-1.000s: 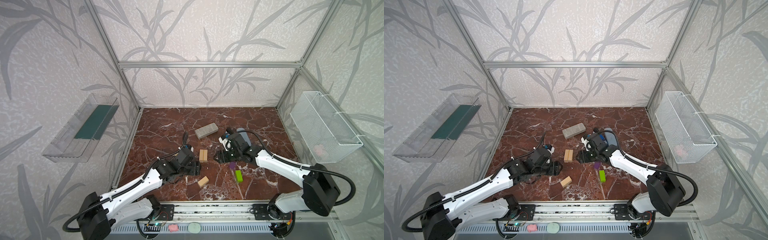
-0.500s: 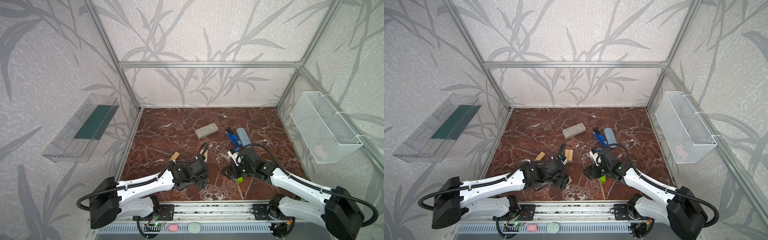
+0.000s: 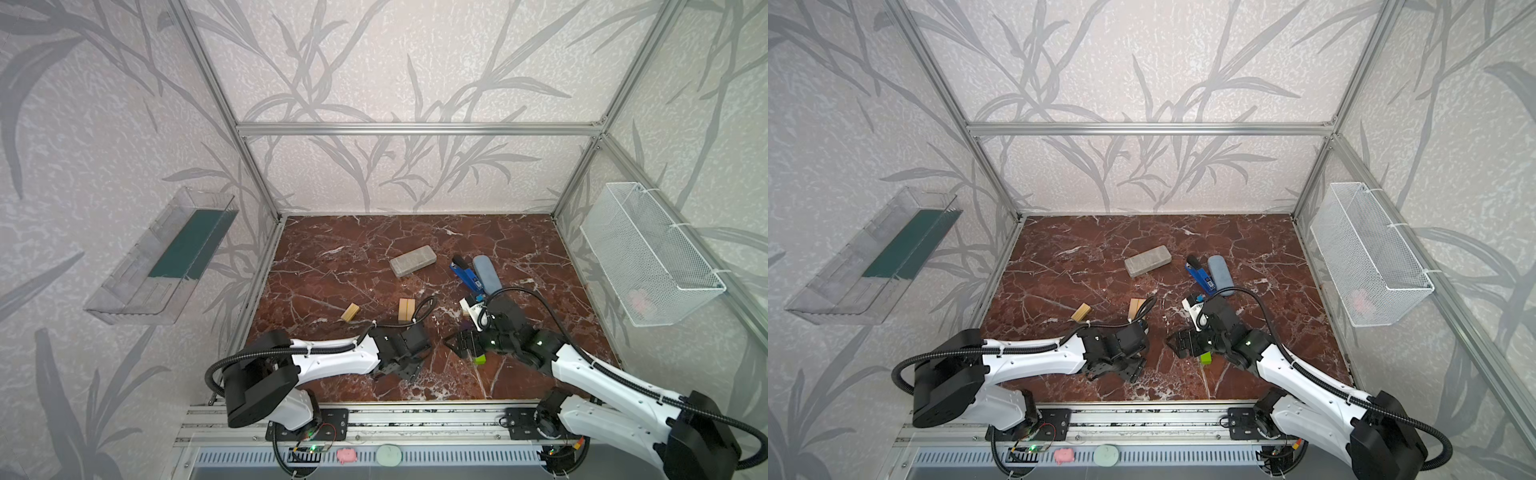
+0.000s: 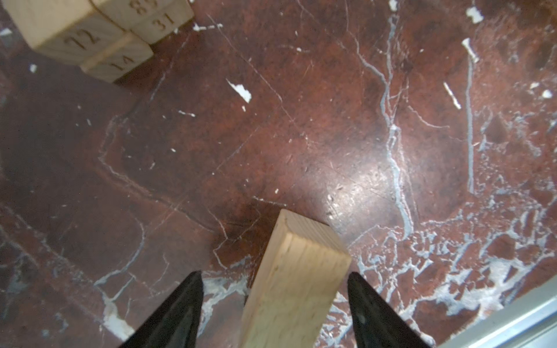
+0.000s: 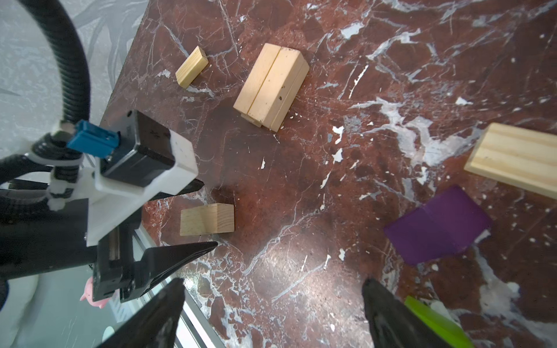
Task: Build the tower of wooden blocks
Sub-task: 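Lower the left gripper and grasp the small wood block nearest the robot, then lift the small block with the left gripper and carry it over the group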
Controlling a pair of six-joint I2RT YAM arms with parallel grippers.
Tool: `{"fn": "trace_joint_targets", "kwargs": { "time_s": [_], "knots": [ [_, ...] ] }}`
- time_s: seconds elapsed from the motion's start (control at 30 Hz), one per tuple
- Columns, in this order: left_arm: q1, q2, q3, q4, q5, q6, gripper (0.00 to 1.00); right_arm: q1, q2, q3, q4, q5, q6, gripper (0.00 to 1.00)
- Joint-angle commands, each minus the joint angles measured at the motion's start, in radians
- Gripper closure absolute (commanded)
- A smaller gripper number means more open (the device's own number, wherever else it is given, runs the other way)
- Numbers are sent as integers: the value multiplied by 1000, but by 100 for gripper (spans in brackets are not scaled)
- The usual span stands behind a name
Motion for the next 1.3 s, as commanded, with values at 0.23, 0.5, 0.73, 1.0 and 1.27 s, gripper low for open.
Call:
{"fn": "trace_joint_targets", "kwargs": {
  "time_s": [0.23, 0.5, 0.73, 1.0, 1.27],
  "knots": [
    [-4, 31, 19, 3, -89, -122, 43, -17, -27, 16, -8, 30, 6, 1],
    [-12, 54, 11, -7, -36, -225, 52, -41, -9, 32, 2, 12, 6, 1],
    [-57, 77, 50, -86, -111, -334, 55, -60, 7, 39, 7, 0, -9, 1],
    [-84, 140, 110, -153, -168, -368, 59, -68, 1, 46, 8, -16, -28, 1],
    [-84, 144, 105, -133, -169, -366, 69, -77, 7, 53, 8, -31, -38, 1]
  ]
}}
